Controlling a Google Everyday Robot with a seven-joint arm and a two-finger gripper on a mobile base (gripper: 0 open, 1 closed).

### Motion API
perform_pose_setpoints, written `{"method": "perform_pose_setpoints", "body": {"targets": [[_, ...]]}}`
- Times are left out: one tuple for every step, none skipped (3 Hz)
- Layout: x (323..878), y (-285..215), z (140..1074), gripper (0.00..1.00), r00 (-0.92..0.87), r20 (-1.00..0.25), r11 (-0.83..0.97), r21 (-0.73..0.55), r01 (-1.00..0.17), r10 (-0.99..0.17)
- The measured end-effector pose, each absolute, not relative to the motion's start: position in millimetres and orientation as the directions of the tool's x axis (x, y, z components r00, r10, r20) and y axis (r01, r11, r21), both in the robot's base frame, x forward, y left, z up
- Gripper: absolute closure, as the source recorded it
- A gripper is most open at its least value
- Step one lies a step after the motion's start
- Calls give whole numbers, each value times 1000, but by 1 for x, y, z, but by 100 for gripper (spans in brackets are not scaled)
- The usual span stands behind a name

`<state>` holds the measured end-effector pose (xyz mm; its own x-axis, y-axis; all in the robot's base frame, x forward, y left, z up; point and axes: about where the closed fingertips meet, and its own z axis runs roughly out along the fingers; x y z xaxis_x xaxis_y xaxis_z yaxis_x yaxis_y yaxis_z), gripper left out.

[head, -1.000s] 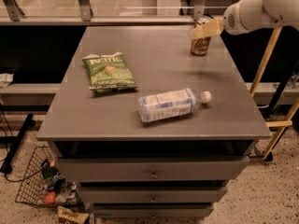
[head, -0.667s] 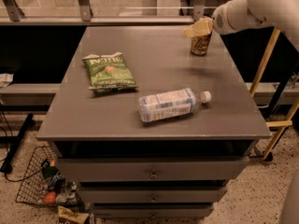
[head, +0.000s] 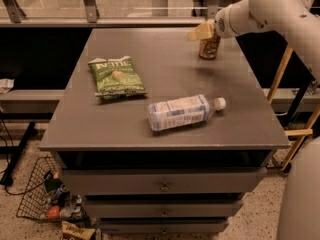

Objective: Move orange can near green jalapeno chip bag

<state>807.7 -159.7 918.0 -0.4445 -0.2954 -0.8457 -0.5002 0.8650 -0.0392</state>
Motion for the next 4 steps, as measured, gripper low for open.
{"method": "perform_pose_setpoints", "body": {"targets": [[813,-157,916,41,-440,-856,866,-16,-500,-270],[813,-157,917,64,-435,-865,868,0,-496,-248],[800,-154,946,88,-378,-897,846,9,-533,-229],[773,-130,990,100,-269,-933,750,0,-661,-237]]}}
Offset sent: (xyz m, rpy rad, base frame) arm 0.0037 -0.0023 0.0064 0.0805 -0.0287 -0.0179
